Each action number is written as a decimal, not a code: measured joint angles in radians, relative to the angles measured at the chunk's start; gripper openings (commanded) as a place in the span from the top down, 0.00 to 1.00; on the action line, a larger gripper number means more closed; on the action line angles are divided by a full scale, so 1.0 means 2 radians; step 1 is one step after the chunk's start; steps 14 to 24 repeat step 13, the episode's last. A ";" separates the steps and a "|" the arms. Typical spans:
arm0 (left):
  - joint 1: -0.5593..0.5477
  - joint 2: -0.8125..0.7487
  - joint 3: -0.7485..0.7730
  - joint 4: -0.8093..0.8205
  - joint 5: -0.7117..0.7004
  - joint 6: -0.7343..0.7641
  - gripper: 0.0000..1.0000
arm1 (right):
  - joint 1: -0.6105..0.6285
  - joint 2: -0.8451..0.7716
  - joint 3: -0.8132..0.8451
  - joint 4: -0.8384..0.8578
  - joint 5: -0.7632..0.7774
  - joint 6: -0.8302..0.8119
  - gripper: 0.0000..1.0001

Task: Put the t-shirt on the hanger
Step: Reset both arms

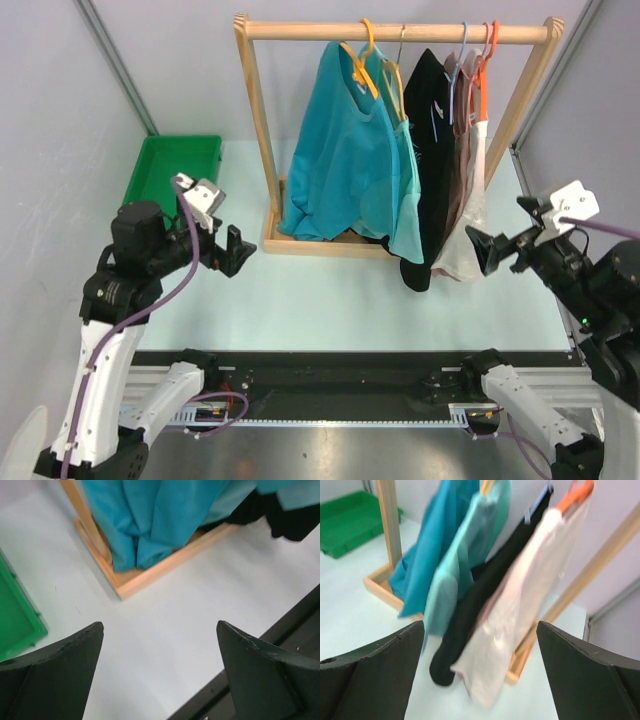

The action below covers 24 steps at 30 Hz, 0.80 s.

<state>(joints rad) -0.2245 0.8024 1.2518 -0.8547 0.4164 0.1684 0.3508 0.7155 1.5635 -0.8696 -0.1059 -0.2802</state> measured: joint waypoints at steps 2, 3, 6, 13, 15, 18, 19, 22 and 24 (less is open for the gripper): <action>0.000 0.006 -0.004 -0.026 -0.012 0.004 0.00 | -0.017 -0.025 -0.023 -0.016 -0.007 0.000 0.00; 0.001 0.008 -0.008 -0.035 -0.020 0.006 0.00 | -0.024 -0.038 -0.037 -0.026 -0.009 -0.001 0.01; 0.001 0.006 -0.023 -0.058 -0.037 0.010 0.00 | -0.041 -0.071 -0.078 -0.053 -0.012 -0.005 0.00; 0.002 -0.024 -0.037 -0.076 -0.065 0.012 0.00 | -0.058 -0.109 -0.146 -0.091 -0.012 -0.010 0.00; 0.002 -0.024 -0.037 -0.076 -0.065 0.012 0.00 | -0.058 -0.109 -0.146 -0.091 -0.012 -0.010 0.00; 0.002 -0.024 -0.037 -0.076 -0.065 0.012 0.00 | -0.058 -0.109 -0.146 -0.091 -0.012 -0.010 0.00; 0.002 -0.024 -0.037 -0.076 -0.065 0.012 0.00 | -0.058 -0.109 -0.146 -0.091 -0.012 -0.010 0.00; 0.002 -0.024 -0.037 -0.076 -0.065 0.012 0.00 | -0.058 -0.109 -0.146 -0.091 -0.012 -0.010 0.00; 0.002 -0.024 -0.037 -0.076 -0.065 0.012 0.00 | -0.058 -0.109 -0.146 -0.091 -0.012 -0.010 0.00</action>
